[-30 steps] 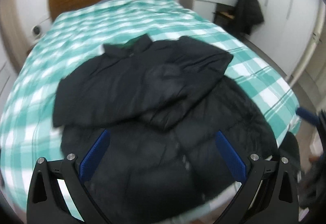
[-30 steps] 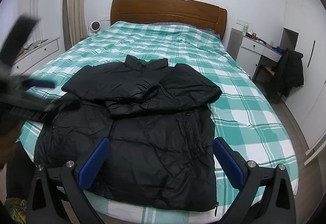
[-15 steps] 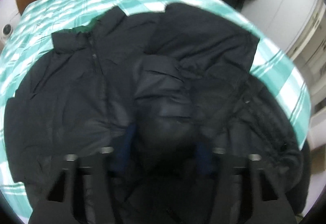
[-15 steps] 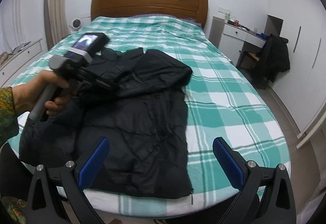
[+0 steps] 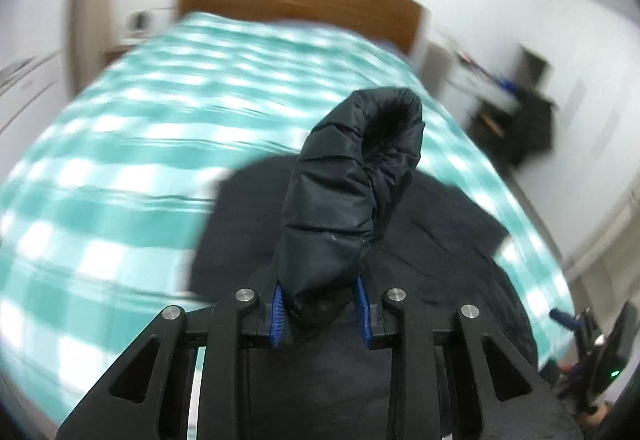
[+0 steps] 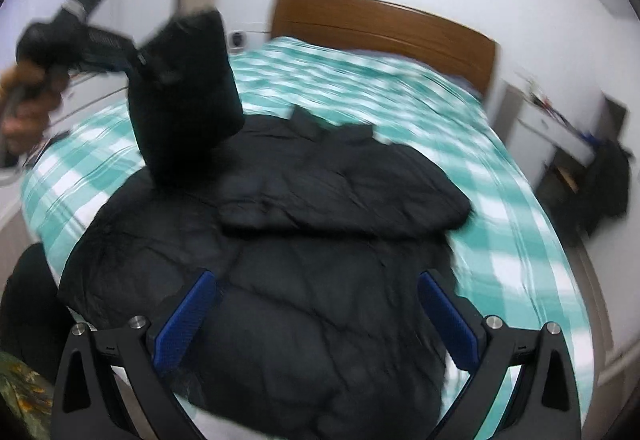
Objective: Fold large clothes
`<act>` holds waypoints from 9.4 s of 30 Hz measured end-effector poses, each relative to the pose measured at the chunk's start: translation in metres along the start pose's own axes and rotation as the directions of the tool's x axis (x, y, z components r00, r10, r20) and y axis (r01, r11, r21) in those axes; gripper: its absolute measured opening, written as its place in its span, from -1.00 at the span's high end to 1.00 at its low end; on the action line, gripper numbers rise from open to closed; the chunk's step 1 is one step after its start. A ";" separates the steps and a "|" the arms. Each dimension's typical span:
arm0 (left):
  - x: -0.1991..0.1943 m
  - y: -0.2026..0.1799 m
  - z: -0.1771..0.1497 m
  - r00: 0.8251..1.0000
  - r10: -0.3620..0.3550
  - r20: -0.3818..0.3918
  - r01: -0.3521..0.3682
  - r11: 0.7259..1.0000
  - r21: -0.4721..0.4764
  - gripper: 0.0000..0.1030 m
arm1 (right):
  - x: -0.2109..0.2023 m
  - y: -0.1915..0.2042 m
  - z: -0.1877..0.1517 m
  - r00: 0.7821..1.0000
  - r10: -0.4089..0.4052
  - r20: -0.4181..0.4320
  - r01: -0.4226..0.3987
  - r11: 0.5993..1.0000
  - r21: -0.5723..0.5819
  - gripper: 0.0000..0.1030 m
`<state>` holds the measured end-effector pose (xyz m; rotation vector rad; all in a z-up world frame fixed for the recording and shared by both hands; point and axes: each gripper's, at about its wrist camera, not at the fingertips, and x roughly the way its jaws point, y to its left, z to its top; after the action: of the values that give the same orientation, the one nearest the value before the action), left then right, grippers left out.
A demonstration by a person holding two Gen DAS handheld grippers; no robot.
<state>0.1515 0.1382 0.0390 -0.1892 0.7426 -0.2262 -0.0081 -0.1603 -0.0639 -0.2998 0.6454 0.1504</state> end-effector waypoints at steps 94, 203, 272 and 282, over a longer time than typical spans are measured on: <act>0.050 0.022 -0.223 0.925 -0.025 -0.378 -0.014 0.995 -0.102 0.65 | -0.007 -0.159 -0.178 0.872 0.404 -0.277 -0.197 0.807 0.557 0.59; 0.189 -0.088 0.003 0.986 0.006 -0.165 0.005 0.998 0.068 0.84 | 0.040 -0.171 0.003 0.991 0.128 0.041 -0.135 0.939 0.317 -0.73; 0.081 0.004 -0.105 0.902 0.415 -0.123 -0.420 0.908 -0.015 -0.81 | 0.060 -0.063 0.026 0.984 -0.109 -0.140 0.141 0.959 0.246 -0.63; 0.064 0.101 -0.135 0.869 0.435 -0.236 -0.487 0.835 -0.255 -0.81 | 0.058 -0.070 0.028 0.957 -0.227 -0.181 0.263 0.943 0.206 -0.63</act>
<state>0.1182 0.2056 -0.1246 -0.2815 0.9699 0.3481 0.0701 -0.2145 -0.0626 -0.1686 0.7660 -0.1886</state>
